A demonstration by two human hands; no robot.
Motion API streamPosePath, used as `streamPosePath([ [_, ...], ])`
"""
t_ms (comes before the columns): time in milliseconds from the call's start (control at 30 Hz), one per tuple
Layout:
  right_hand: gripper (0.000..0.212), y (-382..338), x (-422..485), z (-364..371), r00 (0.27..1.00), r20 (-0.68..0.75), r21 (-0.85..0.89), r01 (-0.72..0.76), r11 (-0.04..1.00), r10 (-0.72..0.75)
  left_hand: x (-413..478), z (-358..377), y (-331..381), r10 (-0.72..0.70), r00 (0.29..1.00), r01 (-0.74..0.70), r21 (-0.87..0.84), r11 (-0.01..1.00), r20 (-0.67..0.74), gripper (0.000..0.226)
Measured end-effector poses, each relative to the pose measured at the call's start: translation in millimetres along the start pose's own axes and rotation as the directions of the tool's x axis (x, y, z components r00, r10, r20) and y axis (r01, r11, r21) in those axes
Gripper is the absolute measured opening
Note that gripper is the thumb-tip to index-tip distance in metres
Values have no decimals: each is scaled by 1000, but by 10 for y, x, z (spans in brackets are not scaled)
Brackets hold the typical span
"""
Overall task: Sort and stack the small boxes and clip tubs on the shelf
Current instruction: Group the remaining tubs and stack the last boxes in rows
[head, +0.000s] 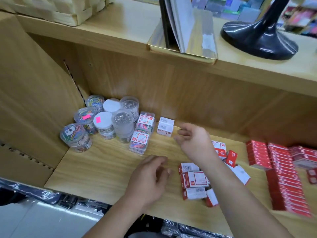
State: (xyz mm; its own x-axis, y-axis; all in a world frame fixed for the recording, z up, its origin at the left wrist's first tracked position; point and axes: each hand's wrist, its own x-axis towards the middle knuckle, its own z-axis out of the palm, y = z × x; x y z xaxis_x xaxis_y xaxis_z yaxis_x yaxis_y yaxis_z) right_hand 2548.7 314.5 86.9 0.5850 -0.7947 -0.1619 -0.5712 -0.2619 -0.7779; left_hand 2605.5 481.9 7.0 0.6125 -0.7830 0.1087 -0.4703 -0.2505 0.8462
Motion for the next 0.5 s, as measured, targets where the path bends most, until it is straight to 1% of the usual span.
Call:
streamPosePath([
  [100,21,174,-250,-422,1000,-3,7,18,1000,-18,108,115,171,34,985,-28,-33,999,169,45],
  [167,17,280,-442,-644,1000,-3,-9,1,1000,-1,151,185,256,44,960,-32,-49,998,276,45],
  [233,16,370,-609,-771,1000,-15,-58,14,998,-15,177,219,270,59,945,-45,-50,998,323,44],
  [300,16,454,-726,-806,999,-27,-76,27,997,-29,198,218,276,46,933,-15,-88,996,358,39],
  [367,27,522,-819,-774,999,-23,-57,47,997,-48,201,195,297,26,942,23,-141,990,334,30],
  [433,38,545,-875,-718,996,-2,-30,87,996,-87,170,135,343,-8,967,64,-216,974,253,25],
  [500,39,538,-891,-664,996,16,24,88,996,-88,132,56,392,-44,981,99,-293,951,189,26],
])
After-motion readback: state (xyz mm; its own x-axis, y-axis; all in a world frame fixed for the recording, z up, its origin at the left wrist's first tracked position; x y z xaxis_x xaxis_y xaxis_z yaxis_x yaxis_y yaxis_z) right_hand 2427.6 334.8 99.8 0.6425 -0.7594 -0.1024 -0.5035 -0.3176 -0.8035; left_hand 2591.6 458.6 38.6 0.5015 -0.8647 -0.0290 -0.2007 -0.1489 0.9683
